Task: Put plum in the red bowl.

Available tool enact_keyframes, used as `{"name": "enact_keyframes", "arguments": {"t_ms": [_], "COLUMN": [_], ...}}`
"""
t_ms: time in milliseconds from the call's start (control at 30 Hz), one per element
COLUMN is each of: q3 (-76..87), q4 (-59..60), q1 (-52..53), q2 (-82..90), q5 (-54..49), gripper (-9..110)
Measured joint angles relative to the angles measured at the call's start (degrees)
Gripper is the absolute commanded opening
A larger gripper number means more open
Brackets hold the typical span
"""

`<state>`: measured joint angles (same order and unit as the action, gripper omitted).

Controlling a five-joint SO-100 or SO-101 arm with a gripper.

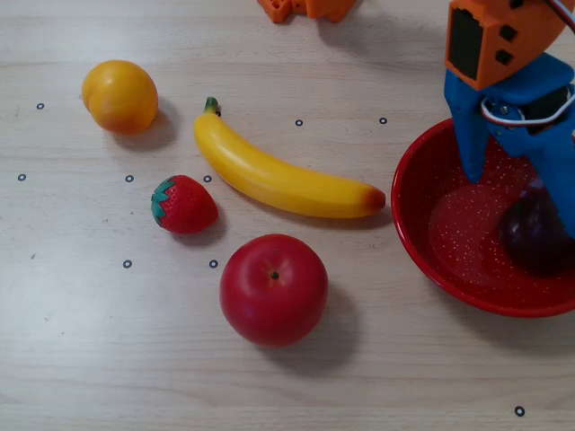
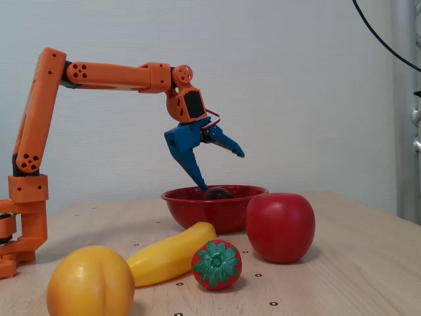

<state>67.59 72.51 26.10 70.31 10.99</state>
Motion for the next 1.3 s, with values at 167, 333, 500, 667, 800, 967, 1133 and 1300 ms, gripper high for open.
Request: {"name": "enact_keyframes", "arguments": {"t_ms": [167,333,500,667,800,967,1133,1300], "q3": [-4.5,-4.0,8.7,27.0,44.0,66.1,82.8,94.7], "q4": [0.4,2.2,1.9,-3.3,-11.4,-16.4,-16.5,-18.9], "q1": [-0.1,-2.7,-9.7,-18.2,-24.4,-27.1,-28.2,-27.7], "q2": [0.9,9.3,24.6,39.6,53.2,72.0,89.1,99.2], "q5": [-0.1,-1.1,-1.1,-1.1,-1.5,-1.3,-0.4,-0.4], "gripper": [15,0,0,0,0,0,0,0]}}
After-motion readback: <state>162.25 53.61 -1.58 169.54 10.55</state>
